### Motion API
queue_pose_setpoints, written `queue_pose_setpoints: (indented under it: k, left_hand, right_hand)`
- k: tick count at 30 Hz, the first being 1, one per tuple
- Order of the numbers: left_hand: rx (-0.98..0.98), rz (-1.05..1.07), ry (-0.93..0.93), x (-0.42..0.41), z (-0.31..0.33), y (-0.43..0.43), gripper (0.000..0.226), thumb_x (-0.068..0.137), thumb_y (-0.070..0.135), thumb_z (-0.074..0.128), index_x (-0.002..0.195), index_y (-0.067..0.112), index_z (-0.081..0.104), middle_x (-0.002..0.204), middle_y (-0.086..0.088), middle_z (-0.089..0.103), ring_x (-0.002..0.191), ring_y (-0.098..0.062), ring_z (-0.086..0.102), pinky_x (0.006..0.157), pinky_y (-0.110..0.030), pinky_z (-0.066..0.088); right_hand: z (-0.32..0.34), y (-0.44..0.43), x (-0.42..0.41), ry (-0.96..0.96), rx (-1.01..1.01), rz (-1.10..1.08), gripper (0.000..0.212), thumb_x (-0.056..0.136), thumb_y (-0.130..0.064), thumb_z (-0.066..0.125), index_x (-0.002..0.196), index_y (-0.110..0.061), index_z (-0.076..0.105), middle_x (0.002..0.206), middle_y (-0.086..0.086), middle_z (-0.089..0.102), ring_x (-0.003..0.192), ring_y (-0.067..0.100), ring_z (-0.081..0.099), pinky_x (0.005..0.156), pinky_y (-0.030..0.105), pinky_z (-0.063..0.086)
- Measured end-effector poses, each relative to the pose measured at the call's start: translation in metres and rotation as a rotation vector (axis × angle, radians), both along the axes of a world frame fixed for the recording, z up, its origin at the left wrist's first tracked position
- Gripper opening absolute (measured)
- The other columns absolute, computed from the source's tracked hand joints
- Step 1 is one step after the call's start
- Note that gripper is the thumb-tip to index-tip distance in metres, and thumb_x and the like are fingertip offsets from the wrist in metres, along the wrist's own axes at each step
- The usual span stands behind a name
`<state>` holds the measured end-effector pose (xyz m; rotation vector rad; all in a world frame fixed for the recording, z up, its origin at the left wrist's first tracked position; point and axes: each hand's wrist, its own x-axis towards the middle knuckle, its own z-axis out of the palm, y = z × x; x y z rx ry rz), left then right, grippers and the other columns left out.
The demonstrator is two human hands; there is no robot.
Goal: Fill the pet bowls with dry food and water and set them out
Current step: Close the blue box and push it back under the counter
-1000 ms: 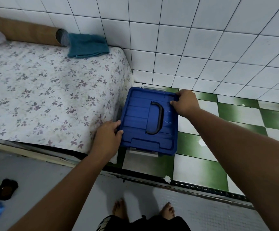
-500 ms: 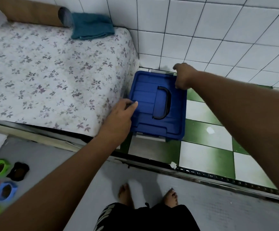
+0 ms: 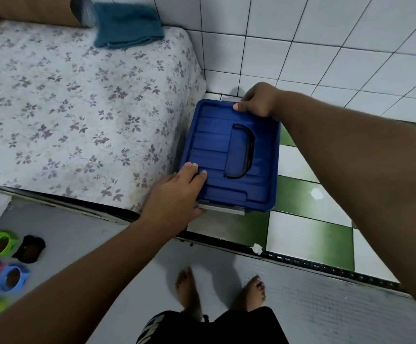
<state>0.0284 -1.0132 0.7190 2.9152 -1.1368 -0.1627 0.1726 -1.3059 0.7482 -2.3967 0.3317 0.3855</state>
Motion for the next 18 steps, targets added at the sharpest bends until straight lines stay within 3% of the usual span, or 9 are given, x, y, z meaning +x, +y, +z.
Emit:
queue_pose_setpoints:
  k: [5, 8, 12, 15, 18]
  left_hand:
    - [-0.028, -0.035, -0.088, -0.001, -0.003, -0.002, 0.087, 0.066, 0.049, 0.09, 0.133, 0.0, 0.063, 0.135, -0.023, 0.063, 0.124, -0.037, 0.065, 0.086, -0.048, 0.059]
    - [-0.034, -0.081, -0.146, 0.002, -0.008, 0.002, 0.079, 0.079, 0.054, 0.077, 0.134, -0.001, 0.062, 0.134, -0.025, 0.064, 0.125, -0.037, 0.064, 0.087, -0.048, 0.059]
    - [-0.026, -0.126, -0.145, 0.005, -0.009, 0.004, 0.079, 0.092, 0.061, 0.041, 0.134, -0.002, 0.062, 0.133, -0.025, 0.064, 0.124, -0.037, 0.065, 0.088, -0.048, 0.059]
    - [-0.043, -0.13, -0.157, 0.007, -0.009, 0.004, 0.078, 0.094, 0.062, 0.04, 0.132, -0.002, 0.064, 0.131, -0.024, 0.066, 0.123, -0.037, 0.065, 0.085, -0.048, 0.06]
    - [-0.076, -0.11, -0.15, 0.007, -0.009, 0.003, 0.076, 0.094, 0.062, 0.042, 0.13, -0.001, 0.066, 0.13, -0.022, 0.067, 0.123, -0.036, 0.066, 0.083, -0.048, 0.061]
  right_hand:
    - [-0.007, 0.003, -0.009, -0.149, 0.087, -0.078, 0.031, 0.085, -0.026, 0.079, 0.104, -0.002, 0.072, 0.095, 0.004, 0.067, 0.09, 0.016, 0.059, 0.09, 0.032, 0.051]
    - [-0.014, 0.005, -0.014, -0.222, 0.082, -0.089, 0.028, 0.085, -0.024, 0.079, 0.105, -0.006, 0.07, 0.09, -0.003, 0.063, 0.091, 0.013, 0.057, 0.082, 0.025, 0.045]
    - [-0.022, 0.006, -0.02, -0.305, 0.044, -0.099, 0.023, 0.085, -0.025, 0.078, 0.104, -0.015, 0.07, 0.1, -0.003, 0.066, 0.096, 0.012, 0.06, 0.087, 0.024, 0.047]
    - [-0.025, 0.006, -0.023, -0.348, 0.042, -0.086, 0.023, 0.087, -0.022, 0.076, 0.107, -0.013, 0.071, 0.105, -0.004, 0.067, 0.099, 0.011, 0.061, 0.092, 0.021, 0.047]
    - [-0.029, 0.005, -0.029, -0.409, 0.025, -0.068, 0.02, 0.089, -0.017, 0.072, 0.107, -0.008, 0.071, 0.108, 0.0, 0.067, 0.096, 0.009, 0.058, 0.082, 0.007, 0.042]
